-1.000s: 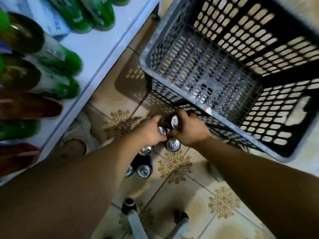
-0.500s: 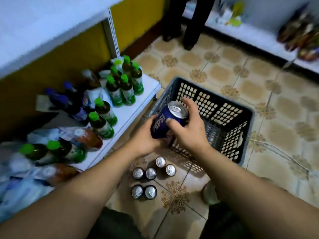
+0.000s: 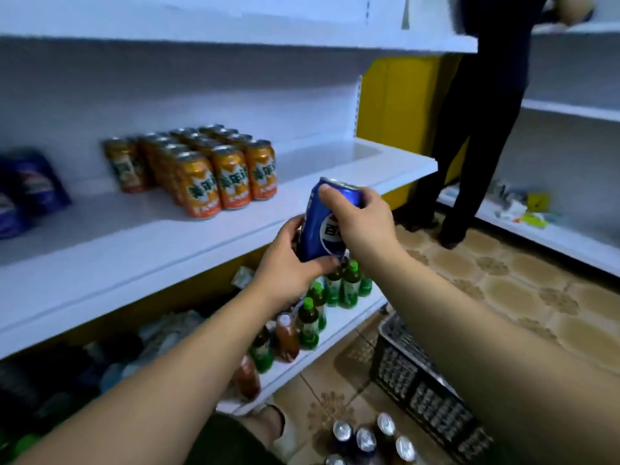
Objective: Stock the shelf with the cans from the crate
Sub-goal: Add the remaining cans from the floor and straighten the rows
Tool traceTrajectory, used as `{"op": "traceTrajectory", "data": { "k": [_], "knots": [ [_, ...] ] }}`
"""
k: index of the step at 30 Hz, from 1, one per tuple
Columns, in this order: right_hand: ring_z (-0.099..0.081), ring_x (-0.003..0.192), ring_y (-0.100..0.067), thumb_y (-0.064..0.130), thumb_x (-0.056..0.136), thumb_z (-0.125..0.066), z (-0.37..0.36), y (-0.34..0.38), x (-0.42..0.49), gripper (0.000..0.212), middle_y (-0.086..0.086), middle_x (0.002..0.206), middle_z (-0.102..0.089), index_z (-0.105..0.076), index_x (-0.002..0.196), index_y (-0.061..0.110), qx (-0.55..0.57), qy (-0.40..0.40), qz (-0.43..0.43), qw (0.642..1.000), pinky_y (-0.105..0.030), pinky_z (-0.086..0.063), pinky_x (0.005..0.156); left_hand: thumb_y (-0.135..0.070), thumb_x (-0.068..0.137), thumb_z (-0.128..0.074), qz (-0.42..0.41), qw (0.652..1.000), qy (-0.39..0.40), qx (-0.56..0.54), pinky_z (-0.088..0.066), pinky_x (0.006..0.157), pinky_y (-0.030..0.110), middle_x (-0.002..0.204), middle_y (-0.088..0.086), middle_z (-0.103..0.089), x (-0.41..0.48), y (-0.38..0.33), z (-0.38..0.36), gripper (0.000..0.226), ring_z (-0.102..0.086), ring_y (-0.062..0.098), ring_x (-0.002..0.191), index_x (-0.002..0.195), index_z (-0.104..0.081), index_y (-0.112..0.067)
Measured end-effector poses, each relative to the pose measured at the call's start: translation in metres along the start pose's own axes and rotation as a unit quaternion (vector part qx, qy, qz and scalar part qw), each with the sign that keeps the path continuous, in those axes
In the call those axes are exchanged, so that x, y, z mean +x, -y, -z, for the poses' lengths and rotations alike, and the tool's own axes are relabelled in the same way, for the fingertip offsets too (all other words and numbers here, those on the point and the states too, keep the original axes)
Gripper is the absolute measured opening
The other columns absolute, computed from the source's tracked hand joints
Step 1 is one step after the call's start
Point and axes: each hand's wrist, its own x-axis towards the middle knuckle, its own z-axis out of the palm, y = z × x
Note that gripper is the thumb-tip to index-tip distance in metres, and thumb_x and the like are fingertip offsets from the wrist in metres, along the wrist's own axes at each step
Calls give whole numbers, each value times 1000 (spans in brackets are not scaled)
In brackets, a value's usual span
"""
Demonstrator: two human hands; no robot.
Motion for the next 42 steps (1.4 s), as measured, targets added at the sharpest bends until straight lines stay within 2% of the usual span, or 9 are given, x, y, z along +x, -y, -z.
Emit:
{"op": "traceTrajectory", "data": {
  "k": [7, 10, 13, 15, 17, 21, 25, 35, 42],
  "knots": [
    [-64, 97, -24, 30, 76, -75, -99, 52, -28, 55, -6, 106, -62, -46, 120, 18, 0, 262, 2, 965, -40, -56, 81, 4, 71, -75, 14, 995, -101, 12, -52, 76, 18, 105, -3, -63, -47, -22, 119, 58, -62, 7, 91, 116, -50, -23],
    [-64, 95, -20, 22, 79, -75, -133, 67, -38, 56, 0, 105, -61, -44, 126, 19, 3, 312, 28, 950, -35, -56, 80, 5, 75, -71, 34, 994, -99, 29, -52, 83, 28, 107, -2, -62, -63, -28, 160, 55, -61, 15, 98, 118, -48, -21],
    [-62, 97, -17, 25, 77, -78, -168, 72, -48, 62, 2, 108, -60, -43, 128, 20, 4, 346, 40, 937, -33, -54, 83, -2, 80, -69, 64, 991, -96, 67, -51, 84, 23, 109, -5, -63, -75, -26, 204, 50, -60, 9, 101, 121, -47, -21],
    [-60, 104, -19, 28, 75, -80, -192, 70, -54, 72, 2, 116, -57, -40, 134, 21, -8, 369, 47, 928, -37, -52, 91, -17, 84, -69, 86, 982, -110, 125, -48, 97, 31, 123, -3, -61, -84, -20, 235, 50, -57, 12, 115, 129, -48, -21],
    [-56, 109, -19, 29, 75, -80, -215, 67, -60, 77, 2, 122, -54, -37, 139, 22, -15, 381, 48, 923, -39, -50, 95, -36, 88, -63, 131, 954, -144, 230, -39, 103, 31, 140, -3, -49, -94, -11, 264, 57, -47, 15, 128, 139, -43, -22],
    [-53, 113, -20, 28, 75, -80, -252, 60, -64, 76, 1, 126, -51, -37, 138, 23, -25, 394, 41, 918, -40, -48, 97, -57, 92, -44, 237, 833, -135, 482, -29, 111, 34, 154, 1, -31, -108, 16, 309, 67, -33, 19, 138, 147, -31, -21],
    [-51, 109, -18, 25, 77, -79, -279, 50, -60, 74, 3, 123, -50, -37, 138, 23, -18, 397, 39, 917, -34, -46, 92, -66, 92, -25, 306, 770, -109, 549, -6, 117, 49, 161, -2, -8, -112, 39, 333, 70, -6, 19, 147, 151, -17, -31],
    [-43, 112, -10, 21, 82, -74, -318, 24, -49, 83, 9, 126, -43, -23, 147, 29, -40, 411, 82, 907, -31, -40, 95, -75, 86, -18, 314, 743, -130, 576, 3, 116, 53, 160, -9, 2, -109, 54, 339, 74, 4, 15, 147, 150, -6, -41],
    [-49, 113, -13, 25, 81, -75, -340, 2, -37, 74, 3, 129, -48, -33, 141, 27, -74, 385, 119, 912, -30, -42, 97, -76, 85, -17, 318, 740, -136, 577, 2, 117, 52, 160, -10, 3, -108, 56, 339, 75, 4, 14, 147, 150, -5, -41]
  ]
}}
